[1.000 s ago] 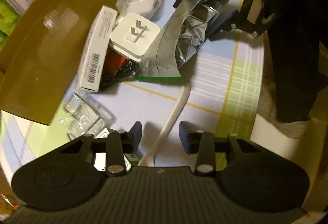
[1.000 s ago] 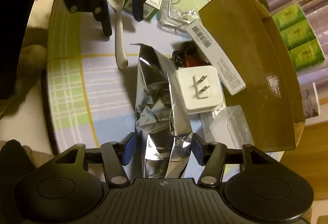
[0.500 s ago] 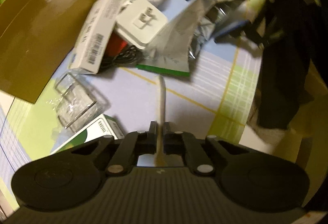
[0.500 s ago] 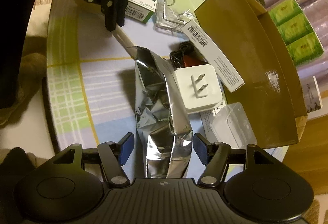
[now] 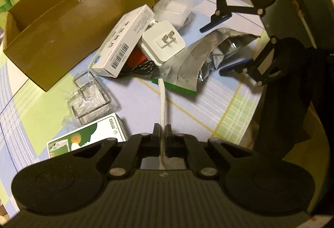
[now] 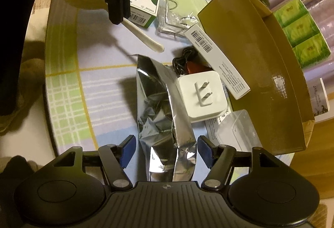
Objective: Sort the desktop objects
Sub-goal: 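Close the left tool on the white plastic spoon handle while the right tool holds the foil bag, then lift and carry the spoon and foil bag over the cardboard box with both tools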
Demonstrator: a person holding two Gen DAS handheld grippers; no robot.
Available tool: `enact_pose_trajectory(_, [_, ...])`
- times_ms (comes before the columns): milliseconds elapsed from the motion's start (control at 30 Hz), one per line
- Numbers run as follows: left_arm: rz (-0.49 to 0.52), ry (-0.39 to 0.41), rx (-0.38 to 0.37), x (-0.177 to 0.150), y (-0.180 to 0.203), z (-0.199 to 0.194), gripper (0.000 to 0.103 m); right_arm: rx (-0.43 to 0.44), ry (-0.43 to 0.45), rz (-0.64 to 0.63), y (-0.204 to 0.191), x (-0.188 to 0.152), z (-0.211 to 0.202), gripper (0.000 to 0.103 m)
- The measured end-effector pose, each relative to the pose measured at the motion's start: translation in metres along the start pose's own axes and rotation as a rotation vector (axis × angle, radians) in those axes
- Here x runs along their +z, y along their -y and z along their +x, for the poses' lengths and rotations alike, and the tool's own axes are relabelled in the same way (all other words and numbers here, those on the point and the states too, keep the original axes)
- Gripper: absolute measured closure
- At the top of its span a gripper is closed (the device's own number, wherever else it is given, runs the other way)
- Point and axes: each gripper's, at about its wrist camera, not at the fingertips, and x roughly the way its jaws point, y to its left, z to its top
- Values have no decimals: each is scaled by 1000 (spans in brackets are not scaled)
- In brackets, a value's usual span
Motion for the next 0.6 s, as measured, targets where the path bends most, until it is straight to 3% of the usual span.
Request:
enact_pose_trajectory(133, [-9, 15, 14, 1, 2, -6, 102, 7, 1, 31, 2, 3, 0, 42])
enact_pose_trajectory(167, [-13, 20, 19, 2, 2, -7, 102, 11, -2, 33, 2, 3, 0, 54])
enact_pose_trajectory(300, [-24, 38, 35, 5, 4, -12, 102, -14, -7, 20, -2, 4, -4, 64])
enact_pose_trajectory(600, [-40, 73, 78, 14, -2, -37, 102, -14, 17, 91, 1, 3, -35, 66])
